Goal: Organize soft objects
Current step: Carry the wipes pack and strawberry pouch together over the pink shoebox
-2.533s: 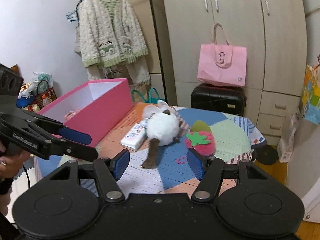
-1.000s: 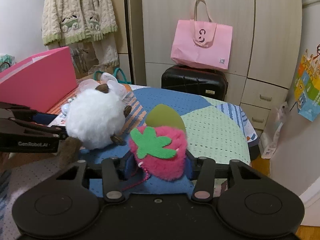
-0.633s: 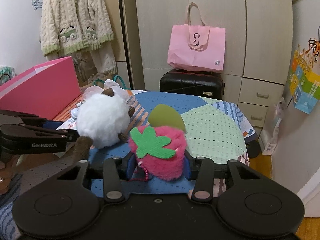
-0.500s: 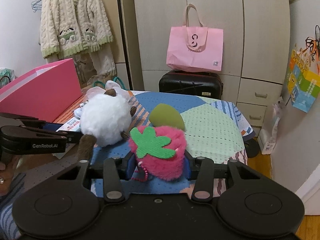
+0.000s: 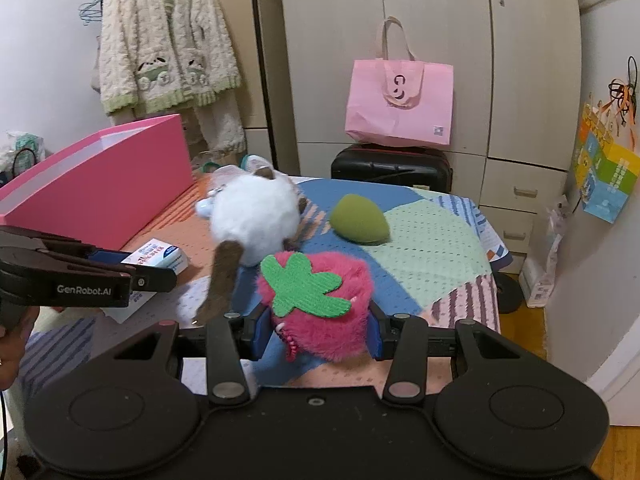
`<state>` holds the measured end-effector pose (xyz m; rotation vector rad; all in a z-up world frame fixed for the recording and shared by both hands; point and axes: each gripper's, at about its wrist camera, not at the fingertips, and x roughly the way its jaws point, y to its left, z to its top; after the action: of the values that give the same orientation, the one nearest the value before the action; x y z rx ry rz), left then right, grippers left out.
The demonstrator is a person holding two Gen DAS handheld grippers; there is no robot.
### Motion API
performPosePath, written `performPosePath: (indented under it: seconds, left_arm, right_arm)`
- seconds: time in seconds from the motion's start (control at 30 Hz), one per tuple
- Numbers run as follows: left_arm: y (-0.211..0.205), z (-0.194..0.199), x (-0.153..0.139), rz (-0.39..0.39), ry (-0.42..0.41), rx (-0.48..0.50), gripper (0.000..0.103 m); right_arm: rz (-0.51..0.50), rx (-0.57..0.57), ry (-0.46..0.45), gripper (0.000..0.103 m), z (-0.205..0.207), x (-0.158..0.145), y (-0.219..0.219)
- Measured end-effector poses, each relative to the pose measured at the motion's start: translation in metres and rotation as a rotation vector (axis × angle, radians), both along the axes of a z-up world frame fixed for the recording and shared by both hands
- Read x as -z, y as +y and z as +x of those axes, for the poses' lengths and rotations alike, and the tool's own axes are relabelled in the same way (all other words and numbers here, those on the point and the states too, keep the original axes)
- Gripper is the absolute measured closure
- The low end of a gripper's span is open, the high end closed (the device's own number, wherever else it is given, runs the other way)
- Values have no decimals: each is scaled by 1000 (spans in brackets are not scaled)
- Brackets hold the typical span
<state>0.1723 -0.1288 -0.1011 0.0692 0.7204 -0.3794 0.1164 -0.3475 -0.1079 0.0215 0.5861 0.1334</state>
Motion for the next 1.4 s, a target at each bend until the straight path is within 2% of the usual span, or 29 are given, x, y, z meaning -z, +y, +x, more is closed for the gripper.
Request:
performPosePath:
  seconds: [0.53, 0.8, 1.03, 1.17, 1.4]
  left_arm:
    - [33, -48, -19, -102, 60, 66, 64]
    - [59, -68, -32, -124, 123, 109, 64]
    - [85, -87, -51, -127, 141, 127, 64]
    - [104, -97, -65, -141, 132, 112, 64]
    - [137, -115, -95, -156, 51, 74, 64]
  right_arm:
    - [76, -91, 39, 53, -40, -3, 28]
    - [101, -183, 82, 53, -56, -15, 47]
    - [140, -288, 115, 53, -61, -35, 60]
    - [171, -364, 124, 53, -62, -48, 72]
    - [170, -485, 117, 53, -61, -69, 105]
